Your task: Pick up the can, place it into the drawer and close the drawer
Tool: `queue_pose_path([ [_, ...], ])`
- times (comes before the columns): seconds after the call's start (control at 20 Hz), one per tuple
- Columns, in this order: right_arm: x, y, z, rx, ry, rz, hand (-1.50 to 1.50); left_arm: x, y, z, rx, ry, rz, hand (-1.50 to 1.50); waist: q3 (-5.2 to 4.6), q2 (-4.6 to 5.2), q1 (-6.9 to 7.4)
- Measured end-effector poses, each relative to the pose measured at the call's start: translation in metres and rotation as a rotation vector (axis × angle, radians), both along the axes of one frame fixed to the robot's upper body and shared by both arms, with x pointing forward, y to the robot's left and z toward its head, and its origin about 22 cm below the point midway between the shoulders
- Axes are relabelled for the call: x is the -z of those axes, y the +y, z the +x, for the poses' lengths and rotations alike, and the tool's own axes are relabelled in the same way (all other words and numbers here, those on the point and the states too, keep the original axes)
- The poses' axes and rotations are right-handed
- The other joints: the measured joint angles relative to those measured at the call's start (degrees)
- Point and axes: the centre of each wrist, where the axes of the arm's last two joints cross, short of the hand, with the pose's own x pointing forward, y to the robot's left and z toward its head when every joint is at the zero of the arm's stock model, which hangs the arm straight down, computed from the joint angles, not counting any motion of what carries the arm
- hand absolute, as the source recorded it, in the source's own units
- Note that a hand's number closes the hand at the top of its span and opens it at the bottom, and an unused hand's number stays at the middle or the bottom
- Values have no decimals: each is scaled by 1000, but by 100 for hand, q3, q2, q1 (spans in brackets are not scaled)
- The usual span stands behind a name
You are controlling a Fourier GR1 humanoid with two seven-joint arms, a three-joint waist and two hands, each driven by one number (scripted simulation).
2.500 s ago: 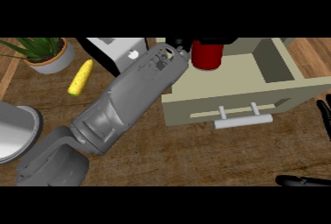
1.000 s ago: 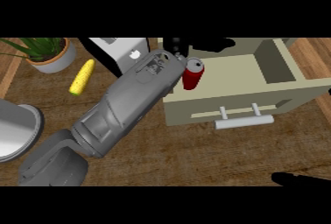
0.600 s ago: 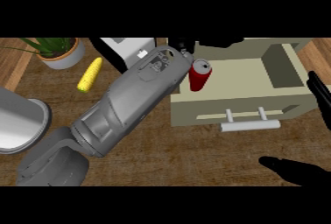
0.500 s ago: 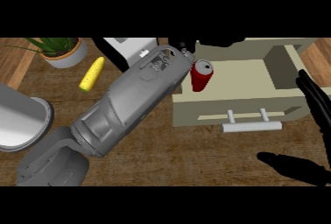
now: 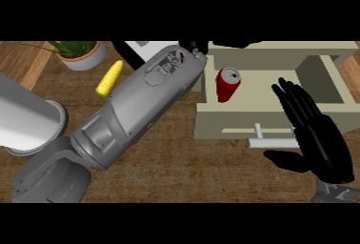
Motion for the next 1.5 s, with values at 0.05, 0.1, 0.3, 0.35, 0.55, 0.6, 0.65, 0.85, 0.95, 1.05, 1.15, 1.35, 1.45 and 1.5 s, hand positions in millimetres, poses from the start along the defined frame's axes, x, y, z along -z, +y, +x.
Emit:
queue_pose_path([
  [0.05, 9, 4, 4, 8, 0, -8, -150, -2, 2, 1, -2, 0, -2, -150, 0, -2, 16],
  [0.1, 15, 4, 10, 20, -7, -5, -150, -6, 6, 2, -6, 0, -2, -150, 2, -5, 32],
  [0.3, 40, 9, 29, 58, -13, -2, -150, -15, 20, 4, -19, 0, 6, -150, 3, -27, 105],
  [0.35, 44, 8, 33, 66, -22, -6, -150, -16, 24, 3, -19, 0, 9, -150, -13, -47, 123],
  [0.55, 53, 8, 56, 95, -50, -26, -150, -17, 39, 0, -14, 11, 0, -150, -62, -96, 184],
  [0.6, 57, 6, 60, 101, -58, -36, -150, -22, 46, 0, -15, 8, 1, -150, -79, -113, 205],
  [0.65, 61, 6, 63, 108, -58, -41, -150, -19, 51, -1, -17, 8, 4, -150, -77, -113, 213],
  [0.85, 72, 2, 81, 128, -65, -77, -150, -26, 71, -4, -17, 14, 2, -150, -82, -113, 269],
  [0.95, 79, 1, 88, 142, -75, -94, -150, -30, 80, -7, -19, 18, 6, -150, -78, -113, 281],
  [1.05, 82, 3, 100, 155, -85, -106, -150, -32, 89, -8, -19, 27, 7, -150, -71, -94, 291],
  [1.15, 85, 4, 110, 168, -99, -115, -150, -31, 95, -11, -20, 30, 6, -150, -62, -81, 290],
  [1.35, 89, 12, 129, 203, -136, -110, -150, -30, 108, -18, -21, 38, 10, -150, -38, -60, 294],
  [1.45, 92, 15, 134, 211, -156, -109, -150, -26, 119, -21, -28, 40, 14, -150, -32, -64, 283],
  [1.5, 91, 16, 138, 215, -165, -110, -150, -26, 121, -23, -27, 47, 11, -150, -27, -61, 272],
])
